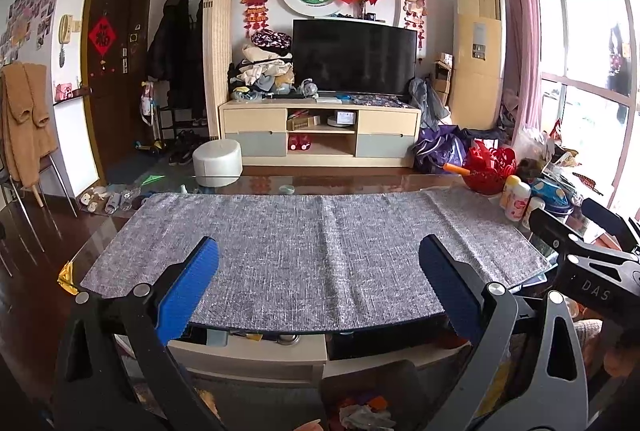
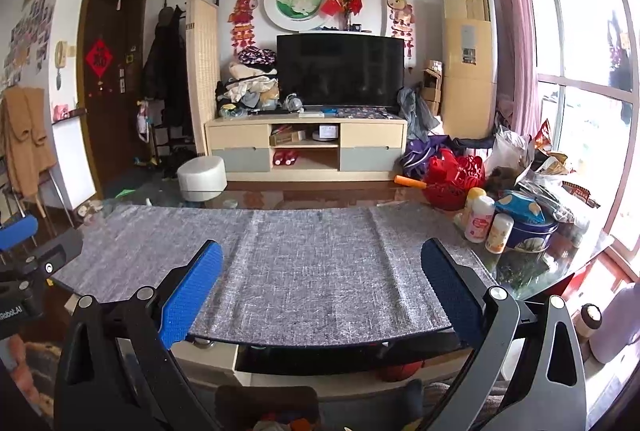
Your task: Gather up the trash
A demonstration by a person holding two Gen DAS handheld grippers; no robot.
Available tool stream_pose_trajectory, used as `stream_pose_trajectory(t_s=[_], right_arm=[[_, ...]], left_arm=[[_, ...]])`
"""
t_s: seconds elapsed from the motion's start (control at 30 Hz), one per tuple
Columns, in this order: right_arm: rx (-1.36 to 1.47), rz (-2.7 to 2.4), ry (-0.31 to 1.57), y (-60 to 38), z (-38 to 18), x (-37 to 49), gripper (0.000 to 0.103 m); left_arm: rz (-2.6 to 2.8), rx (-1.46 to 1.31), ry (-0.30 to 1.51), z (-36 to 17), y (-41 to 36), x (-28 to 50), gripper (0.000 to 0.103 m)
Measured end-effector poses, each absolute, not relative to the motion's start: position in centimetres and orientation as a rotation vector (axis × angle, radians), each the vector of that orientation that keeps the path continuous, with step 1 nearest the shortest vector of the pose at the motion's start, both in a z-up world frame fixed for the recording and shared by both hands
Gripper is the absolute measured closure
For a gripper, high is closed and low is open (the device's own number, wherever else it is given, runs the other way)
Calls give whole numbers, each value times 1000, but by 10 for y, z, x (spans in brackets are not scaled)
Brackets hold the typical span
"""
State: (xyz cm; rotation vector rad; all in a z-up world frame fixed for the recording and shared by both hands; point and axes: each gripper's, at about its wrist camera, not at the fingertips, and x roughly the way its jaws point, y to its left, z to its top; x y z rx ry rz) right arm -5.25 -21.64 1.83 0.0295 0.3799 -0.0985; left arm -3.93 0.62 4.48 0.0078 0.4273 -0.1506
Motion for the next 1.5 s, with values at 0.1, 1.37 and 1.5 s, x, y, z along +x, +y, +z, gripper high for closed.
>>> stream_pose_trajectory(t_s=[0.1,1.37,1.5], right_arm=[[30,-99,383,-215,17,-53,3],[43,-89,379,-212,16,-58,3],[44,-88,379,-212,16,-58,3]], left_arm=[[-152,6,432,43,8,-39,8],[-158,1,422,44,9,-42,8],[-158,2,421,45,9,-42,8]])
